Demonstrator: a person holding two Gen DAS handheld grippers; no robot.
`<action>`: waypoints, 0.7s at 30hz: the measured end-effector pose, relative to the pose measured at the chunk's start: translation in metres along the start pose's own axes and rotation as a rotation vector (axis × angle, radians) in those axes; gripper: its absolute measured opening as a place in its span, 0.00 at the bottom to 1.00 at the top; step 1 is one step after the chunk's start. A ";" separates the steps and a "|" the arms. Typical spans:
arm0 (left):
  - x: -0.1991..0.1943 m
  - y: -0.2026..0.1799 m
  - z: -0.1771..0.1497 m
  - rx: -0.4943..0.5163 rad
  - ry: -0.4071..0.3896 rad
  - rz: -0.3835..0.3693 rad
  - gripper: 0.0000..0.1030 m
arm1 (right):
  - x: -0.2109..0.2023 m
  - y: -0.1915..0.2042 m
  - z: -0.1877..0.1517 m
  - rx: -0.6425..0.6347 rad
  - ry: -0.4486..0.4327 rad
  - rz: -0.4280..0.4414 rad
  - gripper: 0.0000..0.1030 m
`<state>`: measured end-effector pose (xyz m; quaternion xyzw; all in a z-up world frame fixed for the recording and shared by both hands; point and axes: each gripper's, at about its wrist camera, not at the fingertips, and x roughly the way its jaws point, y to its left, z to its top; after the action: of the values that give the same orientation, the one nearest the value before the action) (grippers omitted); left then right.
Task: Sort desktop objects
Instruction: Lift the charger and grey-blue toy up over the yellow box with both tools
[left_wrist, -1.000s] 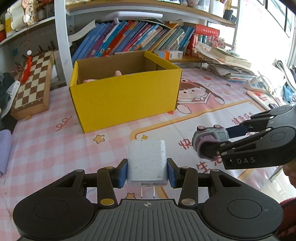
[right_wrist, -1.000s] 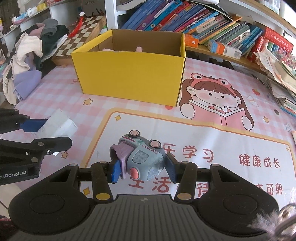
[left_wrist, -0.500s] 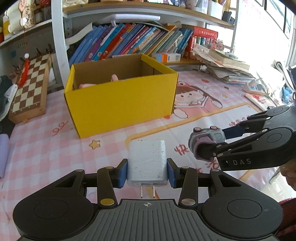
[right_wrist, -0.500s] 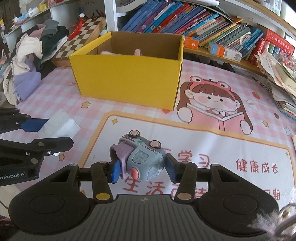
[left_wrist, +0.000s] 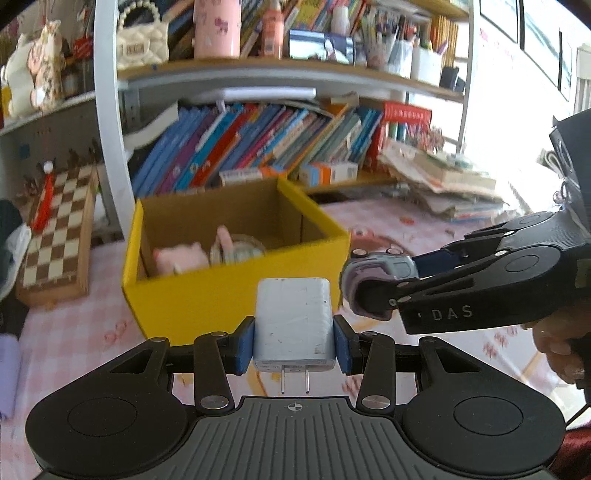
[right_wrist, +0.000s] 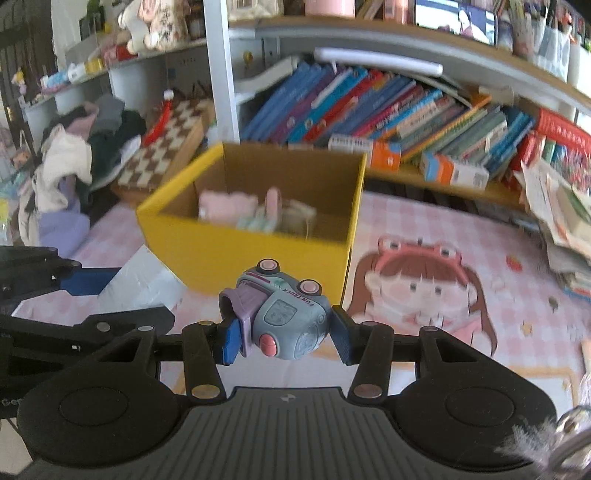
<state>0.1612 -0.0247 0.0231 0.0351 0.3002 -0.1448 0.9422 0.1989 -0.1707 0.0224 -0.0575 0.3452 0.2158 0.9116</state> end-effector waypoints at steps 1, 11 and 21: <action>0.000 0.000 0.005 0.001 -0.012 0.003 0.40 | 0.000 -0.002 0.006 -0.003 -0.012 0.003 0.45; 0.011 0.015 0.054 -0.003 -0.115 0.085 0.40 | 0.009 -0.020 0.069 -0.049 -0.129 0.038 0.45; 0.042 0.047 0.072 -0.041 -0.097 0.183 0.40 | 0.053 -0.023 0.102 -0.125 -0.120 0.081 0.45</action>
<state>0.2476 -0.0018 0.0566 0.0358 0.2525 -0.0535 0.9654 0.3062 -0.1467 0.0640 -0.0870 0.2778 0.2768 0.9158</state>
